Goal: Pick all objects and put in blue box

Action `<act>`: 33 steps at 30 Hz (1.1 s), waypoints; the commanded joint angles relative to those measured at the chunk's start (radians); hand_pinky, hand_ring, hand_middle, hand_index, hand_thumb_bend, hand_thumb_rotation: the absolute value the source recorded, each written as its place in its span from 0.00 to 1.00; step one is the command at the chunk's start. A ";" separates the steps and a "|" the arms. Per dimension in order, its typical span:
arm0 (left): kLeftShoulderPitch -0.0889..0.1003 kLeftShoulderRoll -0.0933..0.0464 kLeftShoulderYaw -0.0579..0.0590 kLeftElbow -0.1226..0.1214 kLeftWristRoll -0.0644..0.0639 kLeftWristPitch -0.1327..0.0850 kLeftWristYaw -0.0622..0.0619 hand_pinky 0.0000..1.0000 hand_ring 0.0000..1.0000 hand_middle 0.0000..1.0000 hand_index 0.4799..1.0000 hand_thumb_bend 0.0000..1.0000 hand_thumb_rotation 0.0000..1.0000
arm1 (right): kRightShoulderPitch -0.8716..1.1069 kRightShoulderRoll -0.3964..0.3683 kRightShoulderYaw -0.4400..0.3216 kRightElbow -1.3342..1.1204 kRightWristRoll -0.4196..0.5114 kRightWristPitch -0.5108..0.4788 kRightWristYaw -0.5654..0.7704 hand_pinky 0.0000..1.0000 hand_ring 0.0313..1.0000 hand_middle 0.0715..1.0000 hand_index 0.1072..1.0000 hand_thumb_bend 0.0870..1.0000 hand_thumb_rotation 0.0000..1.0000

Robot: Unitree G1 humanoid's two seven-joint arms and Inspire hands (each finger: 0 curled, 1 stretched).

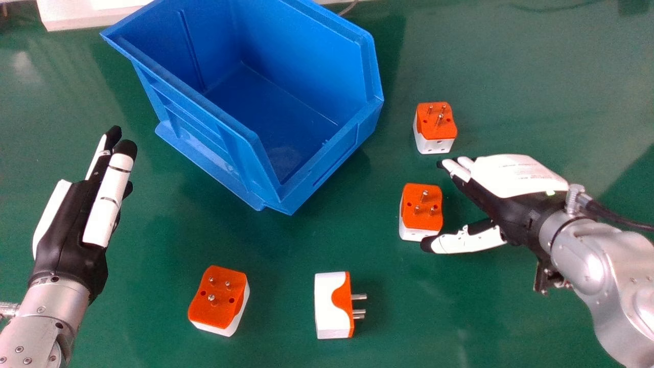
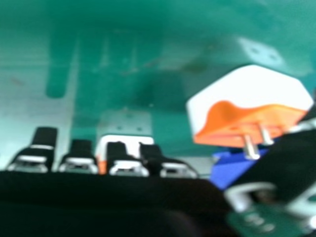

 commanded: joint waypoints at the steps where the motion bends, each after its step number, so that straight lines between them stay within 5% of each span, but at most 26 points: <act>1: -0.003 0.007 0.005 -0.032 -0.003 -0.002 0.002 0.98 1.00 1.00 1.00 0.45 1.00 | -0.040 0.006 0.006 0.011 -0.017 -0.017 -0.023 0.92 0.99 1.00 0.97 0.49 0.64; 33: 0.019 -0.002 0.012 -0.072 -0.015 0.013 -0.007 0.98 1.00 1.00 1.00 0.46 1.00 | -0.181 0.042 0.136 0.201 -0.115 -0.083 -0.041 0.87 0.97 0.97 0.90 0.48 0.51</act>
